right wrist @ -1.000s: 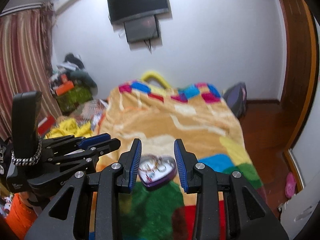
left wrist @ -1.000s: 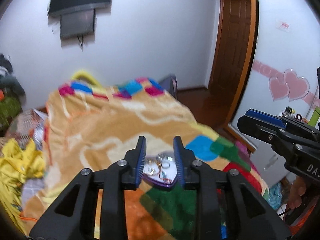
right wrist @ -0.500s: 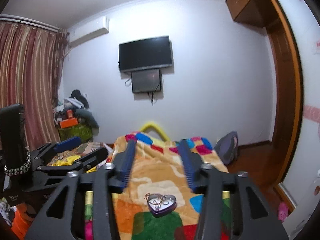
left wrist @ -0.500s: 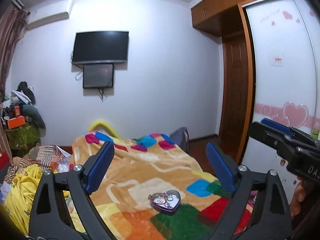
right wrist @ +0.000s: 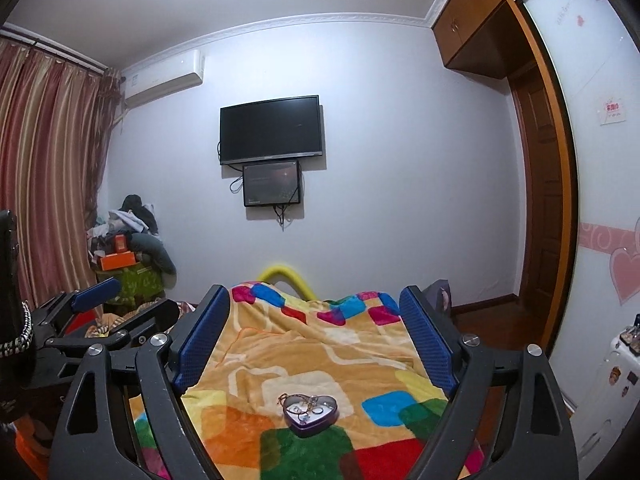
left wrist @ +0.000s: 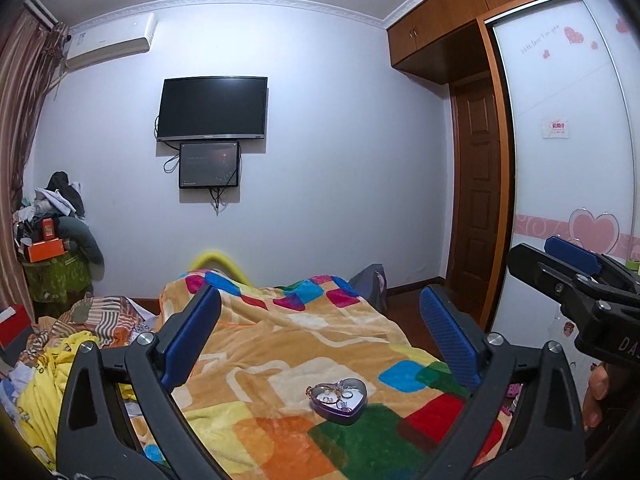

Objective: Organize jewelry

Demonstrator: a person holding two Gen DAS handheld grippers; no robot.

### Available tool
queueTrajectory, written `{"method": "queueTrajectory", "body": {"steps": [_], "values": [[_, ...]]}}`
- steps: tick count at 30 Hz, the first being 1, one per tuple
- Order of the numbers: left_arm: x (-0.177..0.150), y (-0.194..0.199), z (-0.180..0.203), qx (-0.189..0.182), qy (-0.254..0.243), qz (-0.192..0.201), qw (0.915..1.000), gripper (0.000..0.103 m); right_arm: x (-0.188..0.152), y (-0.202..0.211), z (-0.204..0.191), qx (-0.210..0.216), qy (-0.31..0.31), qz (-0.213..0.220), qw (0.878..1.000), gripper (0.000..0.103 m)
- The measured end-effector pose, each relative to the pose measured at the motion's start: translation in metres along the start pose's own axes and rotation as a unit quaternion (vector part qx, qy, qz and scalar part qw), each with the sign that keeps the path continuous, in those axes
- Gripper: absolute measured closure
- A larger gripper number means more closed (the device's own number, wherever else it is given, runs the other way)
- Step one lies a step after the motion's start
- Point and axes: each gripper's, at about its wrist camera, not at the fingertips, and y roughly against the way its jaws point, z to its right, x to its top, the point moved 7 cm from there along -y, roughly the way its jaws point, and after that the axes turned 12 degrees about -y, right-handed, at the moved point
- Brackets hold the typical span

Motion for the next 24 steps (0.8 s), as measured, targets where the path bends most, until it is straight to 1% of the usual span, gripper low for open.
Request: {"method": "queueTrajectory", "body": {"steps": [12,24], "values": [[-0.0016,0.0003,0.0038,-0.001,0.002,-0.004,1.0000,0.002,-0.0069,0.0059,0.0020,-0.004,0.005,-0.009,1.000,0.018],[-0.0049,-0.0048,0.0025,-0.002,0.006,-0.010,0.9999,0.002,-0.0057,0.0047,0.0020,-0.006,0.003,-0.014,1.000,0.018]]}}
